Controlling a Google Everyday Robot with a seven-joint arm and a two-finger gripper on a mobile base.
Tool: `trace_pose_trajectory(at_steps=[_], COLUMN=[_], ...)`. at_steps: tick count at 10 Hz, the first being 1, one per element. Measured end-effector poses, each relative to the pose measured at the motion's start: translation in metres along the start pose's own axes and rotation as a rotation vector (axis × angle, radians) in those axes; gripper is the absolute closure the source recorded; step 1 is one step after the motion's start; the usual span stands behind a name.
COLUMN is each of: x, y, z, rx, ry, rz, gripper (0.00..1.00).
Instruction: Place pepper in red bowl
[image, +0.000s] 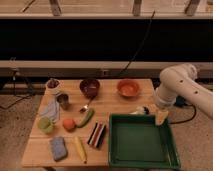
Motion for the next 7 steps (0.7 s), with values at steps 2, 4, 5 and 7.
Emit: trace_pose_trajectory(at_steps=[2, 4, 5, 7], x=[0.0, 0.001, 0.002, -0.003], y=[0.0, -0.002, -0.006, -0.027], z=[0.0, -0.001, -0.001, 0.006], rx=[0.0, 0.002, 0.002, 0.003], ry=[0.0, 0.0, -0.008, -0.116], rz=[0.0, 0.002, 0.012, 0.062], gripper=[0.2, 0.2, 0.2, 0.2])
